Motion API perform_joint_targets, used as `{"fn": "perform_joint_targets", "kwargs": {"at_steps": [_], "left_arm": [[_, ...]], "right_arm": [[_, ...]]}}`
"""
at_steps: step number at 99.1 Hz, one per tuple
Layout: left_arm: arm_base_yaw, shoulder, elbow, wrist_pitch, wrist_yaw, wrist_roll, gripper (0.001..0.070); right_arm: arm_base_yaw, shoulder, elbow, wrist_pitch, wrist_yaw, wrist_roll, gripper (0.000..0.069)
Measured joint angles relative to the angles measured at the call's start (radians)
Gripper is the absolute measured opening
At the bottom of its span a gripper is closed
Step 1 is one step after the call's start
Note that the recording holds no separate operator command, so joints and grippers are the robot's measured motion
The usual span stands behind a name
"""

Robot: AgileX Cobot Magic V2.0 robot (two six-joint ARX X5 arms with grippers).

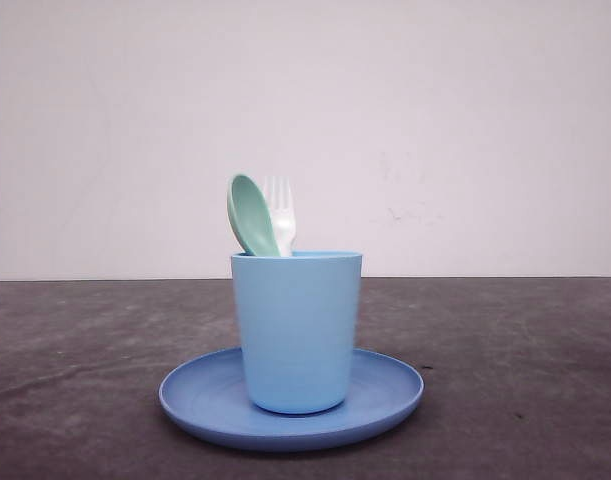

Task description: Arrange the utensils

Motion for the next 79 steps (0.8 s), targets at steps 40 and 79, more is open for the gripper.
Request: {"fn": "perform_joint_targets", "kwargs": {"at_steps": [40, 79], "left_arm": [[0.000, 0.000, 0.000, 0.000, 0.000, 0.000, 0.0014], [0.000, 0.000, 0.000, 0.000, 0.000, 0.000, 0.0014]], "right_arm": [[-0.041, -0.095, -0.043, 0.030, 0.068, -0.014, 0.0024], [-0.141, -0.536, -0.362, 0.231, 0.010, -0.072, 0.0021]]}}
